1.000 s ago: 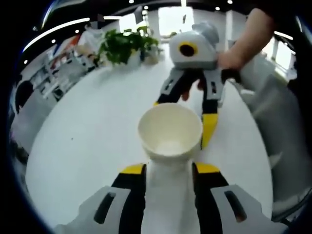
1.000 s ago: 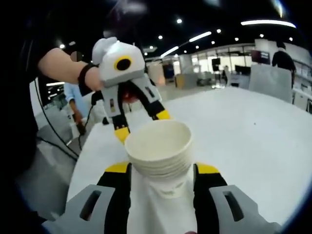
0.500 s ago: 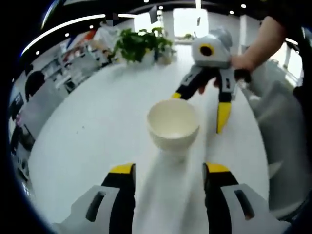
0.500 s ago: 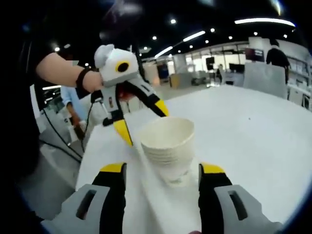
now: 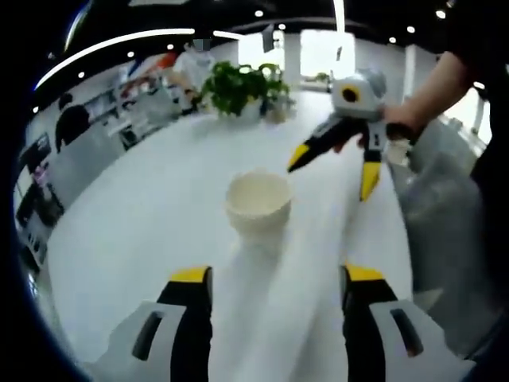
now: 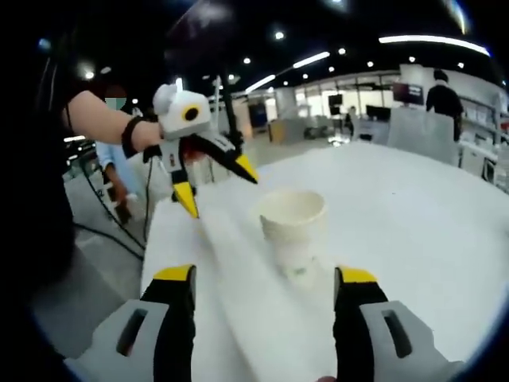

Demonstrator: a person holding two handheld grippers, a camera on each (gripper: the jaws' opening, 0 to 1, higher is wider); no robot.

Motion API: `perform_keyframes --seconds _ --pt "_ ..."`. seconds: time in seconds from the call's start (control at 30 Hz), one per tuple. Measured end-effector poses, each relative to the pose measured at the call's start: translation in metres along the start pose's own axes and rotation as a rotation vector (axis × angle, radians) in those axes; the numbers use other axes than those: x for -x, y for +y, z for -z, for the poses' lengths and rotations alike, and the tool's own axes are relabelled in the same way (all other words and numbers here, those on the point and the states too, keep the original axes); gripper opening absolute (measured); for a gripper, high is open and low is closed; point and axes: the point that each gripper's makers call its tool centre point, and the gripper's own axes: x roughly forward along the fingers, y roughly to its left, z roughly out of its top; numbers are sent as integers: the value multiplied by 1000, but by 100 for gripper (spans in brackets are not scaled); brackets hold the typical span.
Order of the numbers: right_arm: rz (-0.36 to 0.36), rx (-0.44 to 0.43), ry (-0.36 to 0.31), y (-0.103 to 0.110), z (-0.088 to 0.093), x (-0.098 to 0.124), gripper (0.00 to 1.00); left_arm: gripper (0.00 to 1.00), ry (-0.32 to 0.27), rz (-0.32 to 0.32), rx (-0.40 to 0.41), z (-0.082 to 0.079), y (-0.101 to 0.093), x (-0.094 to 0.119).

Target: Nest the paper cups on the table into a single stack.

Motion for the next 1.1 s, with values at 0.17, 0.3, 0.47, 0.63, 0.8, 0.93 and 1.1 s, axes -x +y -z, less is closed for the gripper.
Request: perform_keyframes --seconds 0.17,0.3,0.47,0.63,0.8,0.93,1.1 --pt "9 -14 -49 9 -8 20 81 71 -29 -22 18 4 -8 19" --pt "10 -7 -40 14 -5 37 88 80 -54 -27 32 11 -20 39" --pt "8 46 31 22 9 57 99 91 -77 -35 12 19 -33 59" --pt "13 74 56 29 14 72 100 99 -99 -53 36 24 -37 78" --pt "45 70 58 27 10 85 100 99 -117 -106 61 28 -29 98" --pt "95 64 27 21 -4 101 100 99 -131 -141 80 28 -23 110" --pt "118 42 19 21 -6 103 100 99 -160 -173 107 28 -18 118"
